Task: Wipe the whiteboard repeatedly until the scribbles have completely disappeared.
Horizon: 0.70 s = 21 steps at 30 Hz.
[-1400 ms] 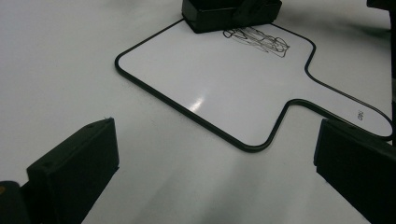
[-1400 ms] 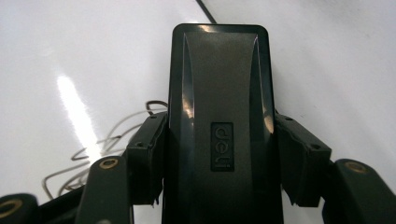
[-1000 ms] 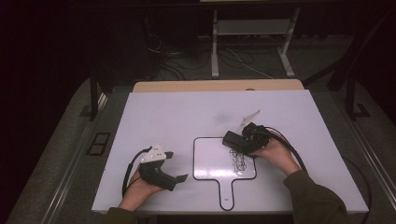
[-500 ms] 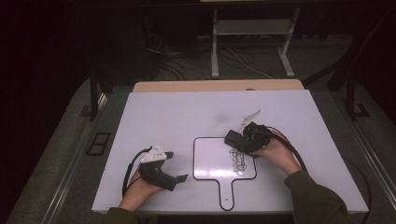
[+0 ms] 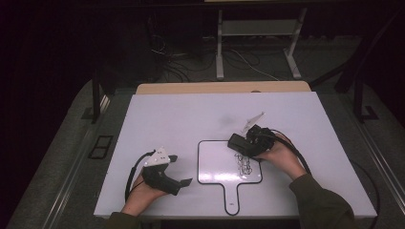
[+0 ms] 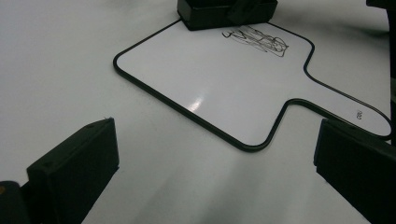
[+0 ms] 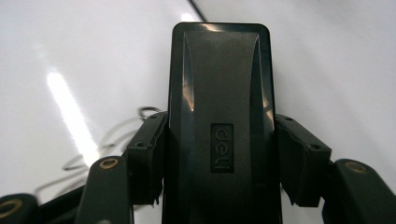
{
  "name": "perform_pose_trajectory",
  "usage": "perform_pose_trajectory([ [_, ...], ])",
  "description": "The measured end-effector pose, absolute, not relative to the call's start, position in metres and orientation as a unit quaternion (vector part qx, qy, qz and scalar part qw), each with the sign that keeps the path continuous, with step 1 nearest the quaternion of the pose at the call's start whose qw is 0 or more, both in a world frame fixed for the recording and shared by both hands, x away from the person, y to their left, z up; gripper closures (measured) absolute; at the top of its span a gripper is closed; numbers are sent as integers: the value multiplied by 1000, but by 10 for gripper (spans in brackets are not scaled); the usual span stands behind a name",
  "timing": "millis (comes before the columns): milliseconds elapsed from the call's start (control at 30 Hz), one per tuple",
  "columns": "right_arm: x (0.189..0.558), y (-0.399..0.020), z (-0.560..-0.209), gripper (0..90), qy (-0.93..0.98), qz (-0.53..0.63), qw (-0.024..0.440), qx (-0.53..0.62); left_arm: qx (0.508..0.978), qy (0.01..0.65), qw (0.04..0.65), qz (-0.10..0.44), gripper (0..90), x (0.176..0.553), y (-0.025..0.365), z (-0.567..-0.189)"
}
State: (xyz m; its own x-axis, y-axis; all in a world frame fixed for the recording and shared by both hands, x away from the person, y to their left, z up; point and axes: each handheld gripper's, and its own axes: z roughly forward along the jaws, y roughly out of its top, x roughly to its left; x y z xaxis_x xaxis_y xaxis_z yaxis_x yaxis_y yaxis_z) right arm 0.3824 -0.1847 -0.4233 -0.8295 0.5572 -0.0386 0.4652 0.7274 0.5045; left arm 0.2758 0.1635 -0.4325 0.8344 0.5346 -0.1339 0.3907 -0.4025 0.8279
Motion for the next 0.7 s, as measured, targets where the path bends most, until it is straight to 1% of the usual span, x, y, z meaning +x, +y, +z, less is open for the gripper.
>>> perform_pose_trajectory([
  [100, 387, -193, -423, 387, 921, 234, 112, 290, 834, 278, 471, 76, 0, 276, 164, -432],
  [367, 388, -195, -423, 388, 919, 229, 119, 298, 834, 276, 471, 76, 0, 276, 163, -433],
  [700, 376, -179, -422, 388, 928, 234, 99, 272, 835, 275, 471, 76, 0, 276, 163, -432],
])
